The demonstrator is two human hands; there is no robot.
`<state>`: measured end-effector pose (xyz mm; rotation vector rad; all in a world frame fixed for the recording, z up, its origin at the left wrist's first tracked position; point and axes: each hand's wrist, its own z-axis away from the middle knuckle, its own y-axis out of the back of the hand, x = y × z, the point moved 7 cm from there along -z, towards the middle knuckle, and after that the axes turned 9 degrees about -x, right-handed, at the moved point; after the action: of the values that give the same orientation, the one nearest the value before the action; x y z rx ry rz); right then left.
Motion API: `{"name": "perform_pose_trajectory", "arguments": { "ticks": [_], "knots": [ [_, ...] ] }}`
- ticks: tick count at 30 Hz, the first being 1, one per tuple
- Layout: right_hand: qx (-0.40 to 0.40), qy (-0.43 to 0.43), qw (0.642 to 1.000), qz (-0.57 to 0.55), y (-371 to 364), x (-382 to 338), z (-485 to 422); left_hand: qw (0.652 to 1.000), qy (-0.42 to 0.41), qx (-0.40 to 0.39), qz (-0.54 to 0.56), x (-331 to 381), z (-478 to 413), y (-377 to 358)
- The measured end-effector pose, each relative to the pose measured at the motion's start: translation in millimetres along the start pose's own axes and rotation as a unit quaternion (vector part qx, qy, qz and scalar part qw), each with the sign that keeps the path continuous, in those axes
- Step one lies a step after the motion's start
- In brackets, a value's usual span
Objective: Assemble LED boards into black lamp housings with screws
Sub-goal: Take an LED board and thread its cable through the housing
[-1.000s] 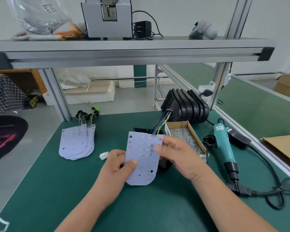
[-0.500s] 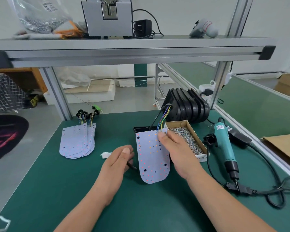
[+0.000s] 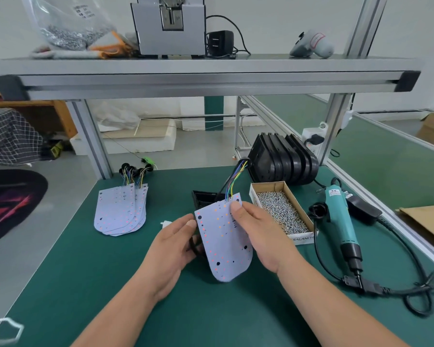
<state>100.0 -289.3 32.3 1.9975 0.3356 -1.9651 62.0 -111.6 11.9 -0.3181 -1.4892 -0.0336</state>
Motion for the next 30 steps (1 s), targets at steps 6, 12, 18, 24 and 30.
{"name": "perform_pose_trajectory", "arguments": {
  "ticks": [6, 12, 18, 24, 30],
  "knots": [
    [-0.101, -0.023, 0.993, -0.051, -25, 12, 5, 0.994, -0.005, 0.043, -0.105, 11, 0, 5],
    [0.011, 0.055, 0.99, -0.127, -5, 7, -1, 0.984, 0.012, 0.102, -0.144, 1, 4, 12],
    [0.173, 0.042, 0.962, -0.205, 24, 21, -8, 0.983, -0.042, 0.16, -0.078, 2, 15, 20],
    [0.158, 0.033, 0.962, -0.221, 4, 21, -10, 0.979, -0.096, 0.108, -0.14, 13, 17, 3],
    [0.085, 0.024, 0.956, -0.281, -4, 19, -14, 0.977, -0.081, 0.11, -0.164, 11, 16, 10]
  ]
}}
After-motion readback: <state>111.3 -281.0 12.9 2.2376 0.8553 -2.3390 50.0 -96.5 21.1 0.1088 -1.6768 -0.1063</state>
